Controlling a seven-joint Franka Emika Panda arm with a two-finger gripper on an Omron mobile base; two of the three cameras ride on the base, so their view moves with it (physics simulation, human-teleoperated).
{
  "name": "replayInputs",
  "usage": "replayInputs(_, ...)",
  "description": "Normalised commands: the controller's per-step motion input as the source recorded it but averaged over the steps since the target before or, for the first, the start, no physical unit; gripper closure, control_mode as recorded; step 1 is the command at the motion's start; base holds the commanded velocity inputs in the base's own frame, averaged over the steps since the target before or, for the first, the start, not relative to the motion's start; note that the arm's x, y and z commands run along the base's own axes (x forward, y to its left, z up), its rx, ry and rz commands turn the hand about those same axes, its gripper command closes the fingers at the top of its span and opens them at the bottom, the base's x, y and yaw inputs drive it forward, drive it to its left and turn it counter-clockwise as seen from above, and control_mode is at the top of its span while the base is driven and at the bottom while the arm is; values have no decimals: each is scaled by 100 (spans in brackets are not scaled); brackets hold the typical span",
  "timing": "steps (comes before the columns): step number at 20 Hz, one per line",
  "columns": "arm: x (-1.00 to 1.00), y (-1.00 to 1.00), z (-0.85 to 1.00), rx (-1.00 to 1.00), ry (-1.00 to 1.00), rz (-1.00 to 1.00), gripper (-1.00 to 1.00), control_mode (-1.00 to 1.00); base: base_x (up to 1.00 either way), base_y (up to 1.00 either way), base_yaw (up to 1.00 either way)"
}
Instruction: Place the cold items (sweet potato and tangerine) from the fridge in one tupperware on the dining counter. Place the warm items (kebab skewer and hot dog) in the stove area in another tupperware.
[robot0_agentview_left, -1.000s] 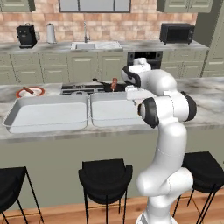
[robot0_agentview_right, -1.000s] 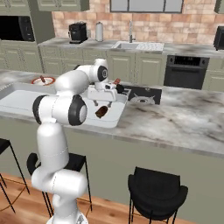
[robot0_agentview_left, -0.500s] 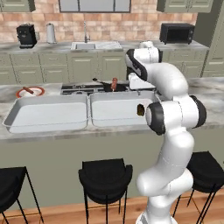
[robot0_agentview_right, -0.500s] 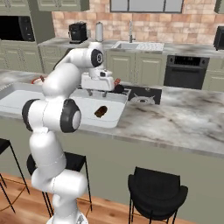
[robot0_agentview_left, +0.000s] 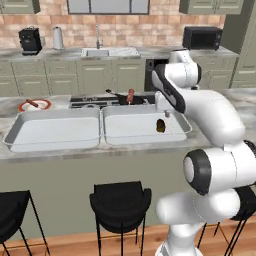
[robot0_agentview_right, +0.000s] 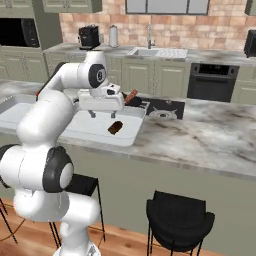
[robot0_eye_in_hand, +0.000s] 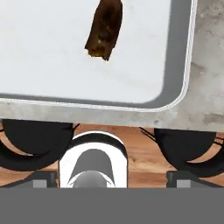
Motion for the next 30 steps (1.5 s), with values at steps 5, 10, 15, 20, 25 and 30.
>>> replayInputs(5,-91,15,-13,8,-4,13,-100,-100,0,0,0)
replayInputs(10,-59,-1,-11,1,4,3,-100,-100,0,0,0)
replayInputs(15,-67,3,-21,0,1,0,-100,-100,0,0,0)
replayInputs(20,0,0,0,0,0,0,-100,-100,0,0,0)
replayInputs(25,-6,0,0,0,0,-2,-100,100,-15,-3,-10)
replayInputs(30,0,0,0,0,0,0,-100,100,-62,-29,-56)
